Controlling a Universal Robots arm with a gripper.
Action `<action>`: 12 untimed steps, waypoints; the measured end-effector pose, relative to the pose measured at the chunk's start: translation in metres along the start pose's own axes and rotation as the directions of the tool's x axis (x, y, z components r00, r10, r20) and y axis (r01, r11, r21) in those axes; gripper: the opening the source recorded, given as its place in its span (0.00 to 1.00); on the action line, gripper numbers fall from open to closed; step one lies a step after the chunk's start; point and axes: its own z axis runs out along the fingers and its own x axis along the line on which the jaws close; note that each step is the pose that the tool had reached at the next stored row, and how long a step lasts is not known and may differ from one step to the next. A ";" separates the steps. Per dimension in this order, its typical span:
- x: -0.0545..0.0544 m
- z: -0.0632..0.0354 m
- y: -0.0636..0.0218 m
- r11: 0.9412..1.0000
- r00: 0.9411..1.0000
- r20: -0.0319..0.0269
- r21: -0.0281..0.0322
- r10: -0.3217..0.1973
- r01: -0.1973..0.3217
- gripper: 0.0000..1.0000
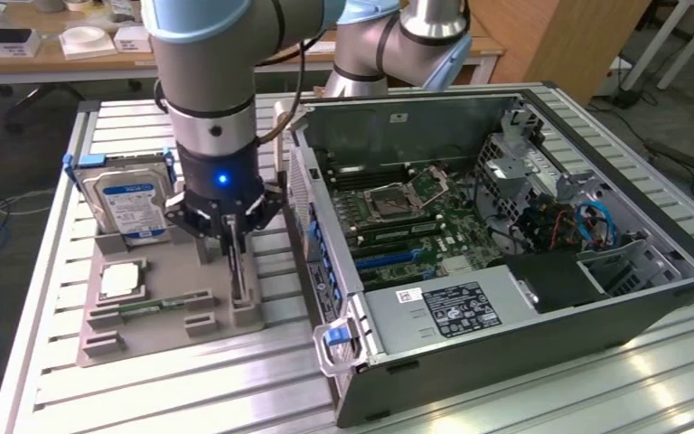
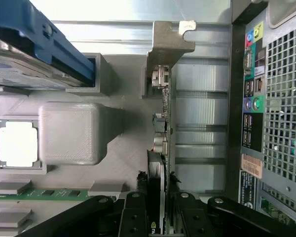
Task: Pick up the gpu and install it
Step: 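Pick up the gpu and move the gpu toward the slot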
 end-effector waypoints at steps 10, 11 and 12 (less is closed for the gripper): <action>0.000 -0.0404 0.0013 1.000 1.000 -0.002 0.001 0.000 0.000 0.26; 0.000 -0.0449 0.0014 1.000 1.000 -0.002 0.001 0.000 0.000 0.26; 0.000 -0.0492 0.0015 1.000 1.000 -0.002 0.001 0.000 0.000 0.26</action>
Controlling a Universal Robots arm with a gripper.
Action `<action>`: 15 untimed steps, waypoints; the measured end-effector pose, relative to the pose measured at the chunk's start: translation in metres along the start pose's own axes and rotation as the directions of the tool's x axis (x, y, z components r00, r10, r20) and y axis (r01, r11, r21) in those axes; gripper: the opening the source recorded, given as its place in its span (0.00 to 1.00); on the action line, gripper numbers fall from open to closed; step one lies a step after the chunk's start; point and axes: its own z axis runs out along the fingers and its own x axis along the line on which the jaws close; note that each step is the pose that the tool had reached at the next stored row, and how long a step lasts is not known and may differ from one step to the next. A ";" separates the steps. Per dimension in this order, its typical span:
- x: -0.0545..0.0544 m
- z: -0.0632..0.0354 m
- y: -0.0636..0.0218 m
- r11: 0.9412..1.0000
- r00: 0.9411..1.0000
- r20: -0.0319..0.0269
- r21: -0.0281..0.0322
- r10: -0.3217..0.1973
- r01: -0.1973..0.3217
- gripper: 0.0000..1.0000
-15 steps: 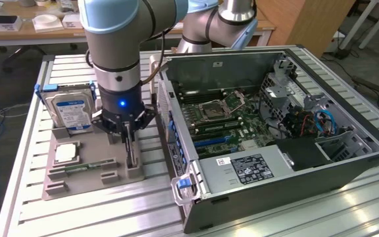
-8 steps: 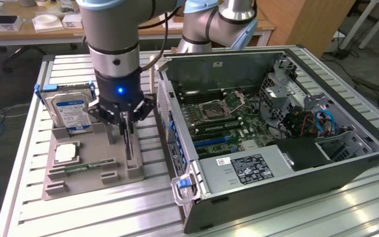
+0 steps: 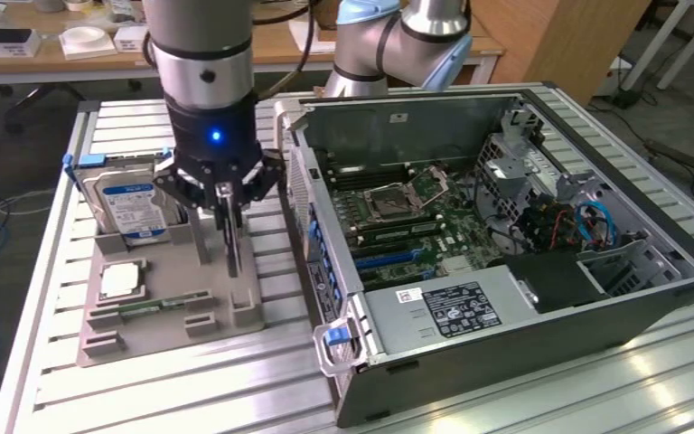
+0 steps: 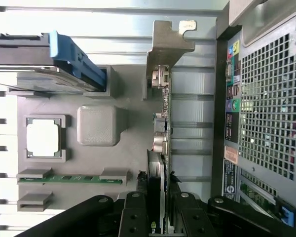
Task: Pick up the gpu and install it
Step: 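Pick up the gpu and move the gpu toward the slot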
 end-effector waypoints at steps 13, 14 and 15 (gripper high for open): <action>0.000 -0.0592 0.0018 1.000 1.000 0.000 0.000 0.000 0.000 0.26; 0.001 -0.0637 0.0019 1.000 1.000 0.000 0.000 0.000 0.000 0.26; 0.001 -0.0682 0.0021 1.000 1.000 0.000 0.000 0.000 0.000 0.26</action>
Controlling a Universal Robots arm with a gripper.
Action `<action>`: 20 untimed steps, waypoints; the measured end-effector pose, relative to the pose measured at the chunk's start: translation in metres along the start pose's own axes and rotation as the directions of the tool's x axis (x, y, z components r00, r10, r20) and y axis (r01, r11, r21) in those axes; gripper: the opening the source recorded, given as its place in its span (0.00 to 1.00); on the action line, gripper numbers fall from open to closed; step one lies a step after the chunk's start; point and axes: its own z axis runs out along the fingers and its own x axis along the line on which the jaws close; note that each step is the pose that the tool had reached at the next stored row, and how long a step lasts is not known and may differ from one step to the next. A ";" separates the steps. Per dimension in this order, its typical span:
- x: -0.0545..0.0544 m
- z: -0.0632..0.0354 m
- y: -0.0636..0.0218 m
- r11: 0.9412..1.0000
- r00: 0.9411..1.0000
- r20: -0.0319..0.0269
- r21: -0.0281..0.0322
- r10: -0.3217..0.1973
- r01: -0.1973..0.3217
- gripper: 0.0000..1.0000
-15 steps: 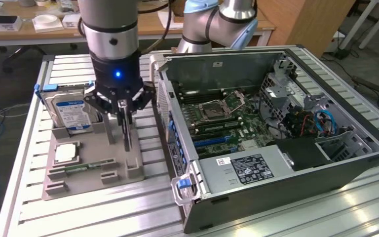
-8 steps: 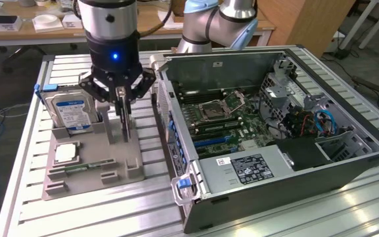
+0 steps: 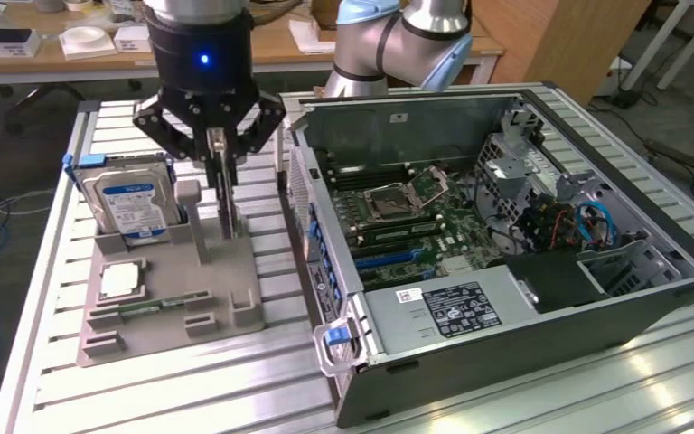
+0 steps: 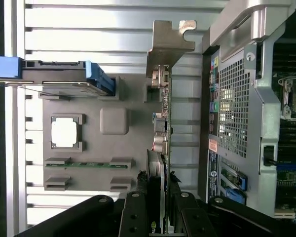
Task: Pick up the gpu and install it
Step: 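Pick up the gpu and move the gpu toward the slot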
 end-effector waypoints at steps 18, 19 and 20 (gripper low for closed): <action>-0.022 -0.0487 0.0015 1.000 1.000 0.000 -0.003 0.002 -0.002 0.26; -0.025 -0.0492 0.0015 1.000 1.000 0.000 -0.004 0.002 -0.002 0.26; -0.028 -0.0496 0.0015 1.000 1.000 0.000 -0.005 0.002 -0.002 0.26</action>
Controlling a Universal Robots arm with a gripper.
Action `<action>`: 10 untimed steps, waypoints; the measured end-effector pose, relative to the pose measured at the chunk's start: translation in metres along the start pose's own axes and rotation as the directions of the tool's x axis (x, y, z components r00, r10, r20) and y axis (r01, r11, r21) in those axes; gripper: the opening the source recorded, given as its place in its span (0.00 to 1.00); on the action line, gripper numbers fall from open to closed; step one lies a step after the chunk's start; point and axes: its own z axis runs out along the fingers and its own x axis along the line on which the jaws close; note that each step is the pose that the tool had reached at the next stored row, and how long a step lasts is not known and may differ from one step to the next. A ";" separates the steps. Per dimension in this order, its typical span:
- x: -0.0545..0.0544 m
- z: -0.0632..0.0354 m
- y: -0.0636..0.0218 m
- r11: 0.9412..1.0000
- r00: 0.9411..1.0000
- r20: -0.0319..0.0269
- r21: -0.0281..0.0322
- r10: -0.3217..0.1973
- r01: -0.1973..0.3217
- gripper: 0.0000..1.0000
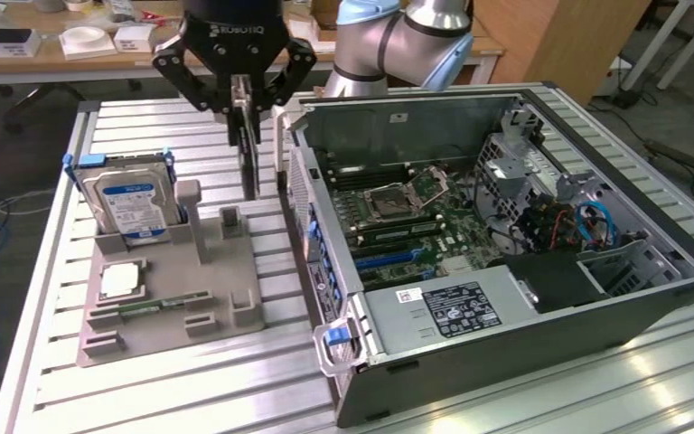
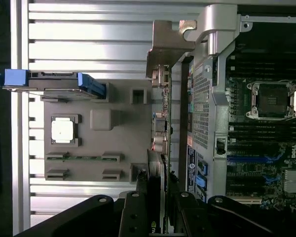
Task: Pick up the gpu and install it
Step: 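Pick up the gpu and move the gpu toward the slot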
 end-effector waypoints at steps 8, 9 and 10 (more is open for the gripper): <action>-0.022 -0.0011 0.0001 1.000 1.000 0.000 -0.005 0.000 0.000 0.26; -0.025 -0.0012 0.0001 1.000 1.000 0.000 -0.005 0.000 0.000 0.26; -0.028 -0.0013 0.0001 1.000 1.000 0.000 -0.006 0.001 -0.001 0.26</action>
